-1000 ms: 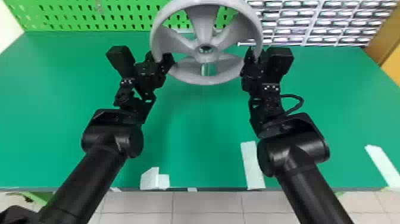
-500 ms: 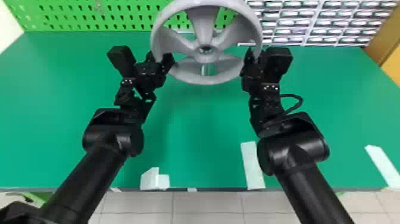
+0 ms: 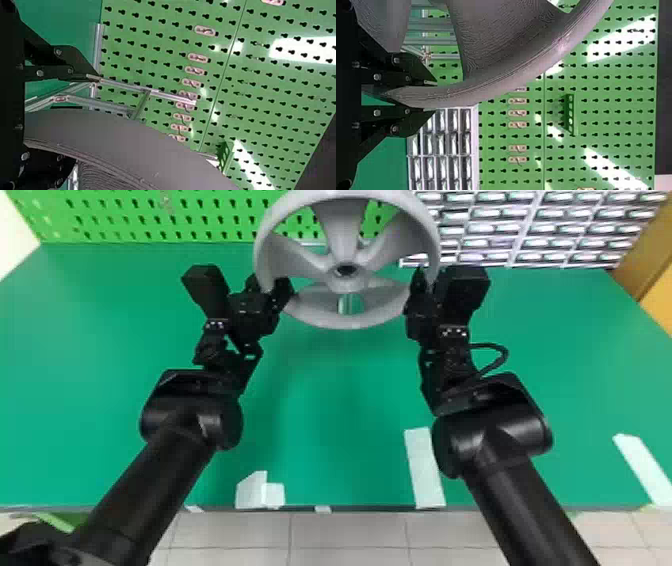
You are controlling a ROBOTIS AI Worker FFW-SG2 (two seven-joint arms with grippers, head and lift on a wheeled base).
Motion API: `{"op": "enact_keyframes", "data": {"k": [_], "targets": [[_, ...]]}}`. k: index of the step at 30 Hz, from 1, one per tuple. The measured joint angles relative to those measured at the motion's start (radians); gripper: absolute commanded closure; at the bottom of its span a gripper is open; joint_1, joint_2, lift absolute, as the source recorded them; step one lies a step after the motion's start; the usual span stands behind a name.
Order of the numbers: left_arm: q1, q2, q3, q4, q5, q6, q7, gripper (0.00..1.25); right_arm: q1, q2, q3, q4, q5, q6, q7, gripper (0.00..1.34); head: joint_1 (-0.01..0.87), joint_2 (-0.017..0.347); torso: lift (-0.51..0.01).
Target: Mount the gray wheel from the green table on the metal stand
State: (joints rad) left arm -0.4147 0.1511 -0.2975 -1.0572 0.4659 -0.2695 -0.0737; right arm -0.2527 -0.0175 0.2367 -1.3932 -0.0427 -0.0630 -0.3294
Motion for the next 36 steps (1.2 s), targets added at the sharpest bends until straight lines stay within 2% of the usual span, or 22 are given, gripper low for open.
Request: {"op": "enact_keyframes", "data": {"k": [13, 19, 36], "targets": [[-0.015, -0.004, 0.007, 0.030, -0.009, -0.005, 0.000, 0.87, -0.012, 0.000, -0.002, 0.021, 0.005, 0.000, 0.004, 1.17, 0.867, 0.052, -0.100], [-0.021, -0.006, 0.008, 0.053, -0.010, -0.010, -0.004, 0.87, -0.014, 0.000, -0.005, 0.029, 0.006, 0.000, 0.061, 1.17, 0.867, 0.052, -0.100], [-0.033, -0.012, 0.003, 0.101, -0.016, -0.037, -0.017, 0.87, -0.019, 0.001, -0.005, 0.040, 0.009, 0.000, 0.061, 1.17, 0.867, 0.052, -0.100]]}}
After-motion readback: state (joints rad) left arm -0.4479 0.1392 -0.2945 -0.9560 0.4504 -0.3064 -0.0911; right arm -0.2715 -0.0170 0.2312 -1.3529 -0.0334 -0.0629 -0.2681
